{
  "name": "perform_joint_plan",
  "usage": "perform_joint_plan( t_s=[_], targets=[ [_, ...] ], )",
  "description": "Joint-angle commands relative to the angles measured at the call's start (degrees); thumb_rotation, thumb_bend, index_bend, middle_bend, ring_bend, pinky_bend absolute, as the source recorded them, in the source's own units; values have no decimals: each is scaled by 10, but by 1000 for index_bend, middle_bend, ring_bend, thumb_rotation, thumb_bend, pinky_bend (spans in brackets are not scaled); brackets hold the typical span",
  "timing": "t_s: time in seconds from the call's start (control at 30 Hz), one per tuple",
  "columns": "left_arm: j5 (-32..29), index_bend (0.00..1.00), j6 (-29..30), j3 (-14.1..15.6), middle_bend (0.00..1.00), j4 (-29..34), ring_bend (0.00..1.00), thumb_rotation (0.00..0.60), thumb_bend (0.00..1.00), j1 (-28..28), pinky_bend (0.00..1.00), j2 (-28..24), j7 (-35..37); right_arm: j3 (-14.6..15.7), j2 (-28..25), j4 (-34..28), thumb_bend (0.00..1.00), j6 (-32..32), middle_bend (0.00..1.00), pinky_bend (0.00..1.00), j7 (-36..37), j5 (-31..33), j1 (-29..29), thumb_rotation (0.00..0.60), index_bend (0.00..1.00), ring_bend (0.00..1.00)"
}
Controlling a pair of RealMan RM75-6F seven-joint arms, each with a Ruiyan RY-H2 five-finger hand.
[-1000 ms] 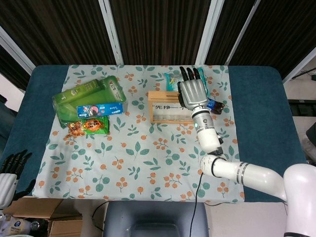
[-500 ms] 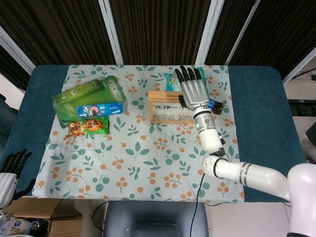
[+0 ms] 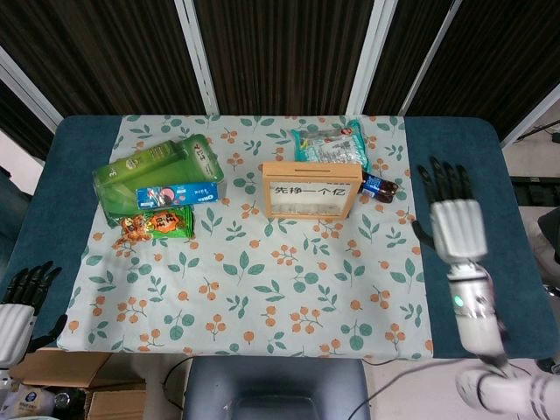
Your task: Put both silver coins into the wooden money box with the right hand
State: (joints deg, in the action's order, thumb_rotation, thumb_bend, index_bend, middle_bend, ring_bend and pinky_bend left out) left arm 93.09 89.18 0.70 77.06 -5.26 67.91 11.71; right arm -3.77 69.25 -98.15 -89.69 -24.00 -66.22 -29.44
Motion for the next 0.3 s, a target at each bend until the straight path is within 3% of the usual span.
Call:
perform_joint_plan(
  t_s=[0.03, 0.13, 0.3],
  targets=[
    [2, 0, 0, 0, 0, 8, 0, 600, 366, -1, 33, -3, -7, 104, -4, 49, 407, -86, 0, 0, 117, -63, 143, 600, 0, 0],
    [1, 0, -1, 2, 0, 8, 0, 600, 366, 0, 33, -3, -11, 114, 28, 95, 400, -86, 0, 0, 161, -64, 185, 600, 0, 0],
    [3, 0, -1, 6, 0, 4, 0, 600, 367, 2, 33, -2, -14, 104, 62, 140, 401, -92, 0, 0, 185, -78, 220, 600, 0, 0]
  ],
)
